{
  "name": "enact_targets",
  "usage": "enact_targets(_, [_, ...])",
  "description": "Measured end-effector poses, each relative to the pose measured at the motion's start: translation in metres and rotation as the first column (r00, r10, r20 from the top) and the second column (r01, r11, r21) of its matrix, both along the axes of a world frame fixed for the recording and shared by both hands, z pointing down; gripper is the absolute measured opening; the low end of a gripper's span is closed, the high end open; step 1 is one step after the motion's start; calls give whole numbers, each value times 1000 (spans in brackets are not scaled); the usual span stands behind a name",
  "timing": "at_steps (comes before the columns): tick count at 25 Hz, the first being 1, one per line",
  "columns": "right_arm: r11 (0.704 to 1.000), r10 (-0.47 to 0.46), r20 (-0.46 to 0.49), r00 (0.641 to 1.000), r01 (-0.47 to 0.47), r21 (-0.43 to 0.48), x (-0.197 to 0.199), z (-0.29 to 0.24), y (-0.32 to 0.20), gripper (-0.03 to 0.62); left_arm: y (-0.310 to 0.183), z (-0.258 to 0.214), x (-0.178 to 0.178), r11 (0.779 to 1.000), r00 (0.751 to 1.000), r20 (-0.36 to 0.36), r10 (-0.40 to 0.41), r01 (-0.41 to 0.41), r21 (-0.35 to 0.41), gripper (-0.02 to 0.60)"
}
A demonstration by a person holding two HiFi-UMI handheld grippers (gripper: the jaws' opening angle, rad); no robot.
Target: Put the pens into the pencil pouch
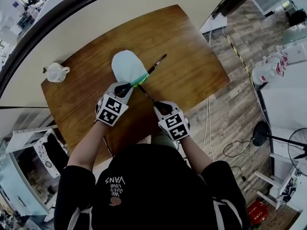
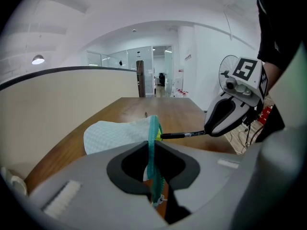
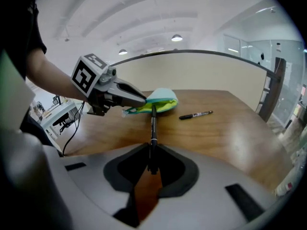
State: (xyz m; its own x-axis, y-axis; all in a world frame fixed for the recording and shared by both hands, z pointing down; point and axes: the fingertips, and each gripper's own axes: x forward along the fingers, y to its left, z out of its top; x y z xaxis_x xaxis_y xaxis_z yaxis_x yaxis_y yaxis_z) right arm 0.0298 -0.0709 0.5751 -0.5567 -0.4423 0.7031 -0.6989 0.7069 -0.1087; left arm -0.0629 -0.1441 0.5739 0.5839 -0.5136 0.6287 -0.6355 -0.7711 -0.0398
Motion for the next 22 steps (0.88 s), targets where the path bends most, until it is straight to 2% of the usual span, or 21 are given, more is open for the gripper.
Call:
enact_targets(8, [993, 97, 0, 995, -97, -66, -10, -4, 27, 71, 50, -5, 8, 997, 996, -51, 72, -73, -22, 44])
enact_targets(17, [964, 214, 133, 968, -187, -191, -14, -10, 24, 71, 84, -14, 31, 994, 987, -133, 90, -97, -50, 44])
enact_targets(22, [946, 255, 189, 948, -203, -254, -17, -14, 10, 71, 93, -22, 41, 993, 978, -186, 93, -106, -59, 44])
